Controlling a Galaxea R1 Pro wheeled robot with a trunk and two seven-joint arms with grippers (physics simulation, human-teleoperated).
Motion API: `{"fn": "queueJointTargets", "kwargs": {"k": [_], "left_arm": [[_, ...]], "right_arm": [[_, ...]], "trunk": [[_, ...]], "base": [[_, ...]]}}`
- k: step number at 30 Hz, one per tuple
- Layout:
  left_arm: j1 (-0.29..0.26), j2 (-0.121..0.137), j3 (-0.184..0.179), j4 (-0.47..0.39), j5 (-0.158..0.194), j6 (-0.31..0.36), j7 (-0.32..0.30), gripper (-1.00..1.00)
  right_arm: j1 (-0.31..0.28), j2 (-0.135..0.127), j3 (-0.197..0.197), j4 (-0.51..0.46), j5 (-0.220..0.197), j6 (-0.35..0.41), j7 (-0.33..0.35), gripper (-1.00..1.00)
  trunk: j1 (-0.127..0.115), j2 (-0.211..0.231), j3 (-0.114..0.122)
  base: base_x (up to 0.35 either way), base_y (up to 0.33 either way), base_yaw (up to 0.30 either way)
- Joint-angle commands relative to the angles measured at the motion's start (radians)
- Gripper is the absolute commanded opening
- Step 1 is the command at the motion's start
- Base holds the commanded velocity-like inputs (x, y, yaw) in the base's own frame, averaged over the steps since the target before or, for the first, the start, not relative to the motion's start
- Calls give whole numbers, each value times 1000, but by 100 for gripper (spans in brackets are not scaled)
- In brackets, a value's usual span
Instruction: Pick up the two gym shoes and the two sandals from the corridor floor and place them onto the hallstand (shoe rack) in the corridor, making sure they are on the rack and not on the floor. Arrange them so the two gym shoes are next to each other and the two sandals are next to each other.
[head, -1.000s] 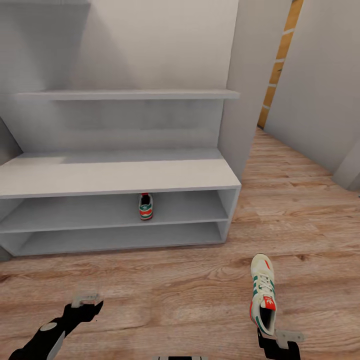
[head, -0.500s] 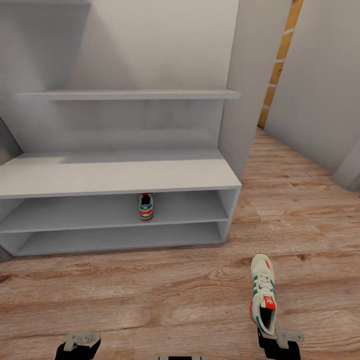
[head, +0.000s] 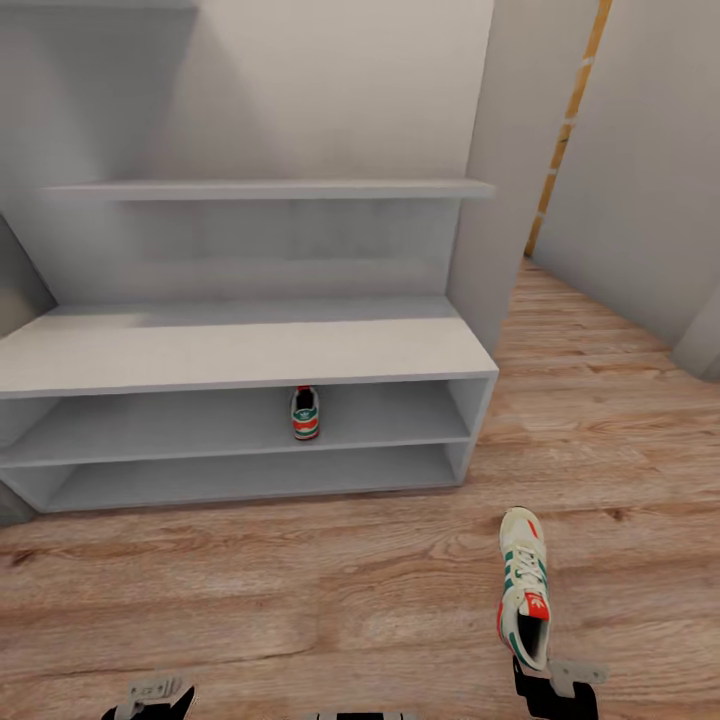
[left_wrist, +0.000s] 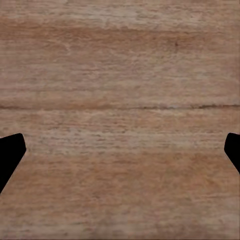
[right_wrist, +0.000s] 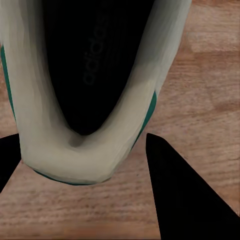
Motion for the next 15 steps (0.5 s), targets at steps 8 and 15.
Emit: {"fn": "queueJointTargets", "kwargs": {"k": [8, 15], "left_arm": [[0, 0, 8, 2, -3, -5, -8, 100], [0, -1, 7, 1, -4, -5, -8, 100]], "right_arm": [[-1, 0, -3, 1, 10, -4, -7, -100], [-1, 0, -3, 1, 9, -4, -7, -100]], "trunk": [[0, 0, -1], [0, 0, -1]], "base": [[-87, 299, 111], [-136, 279, 226]]}}
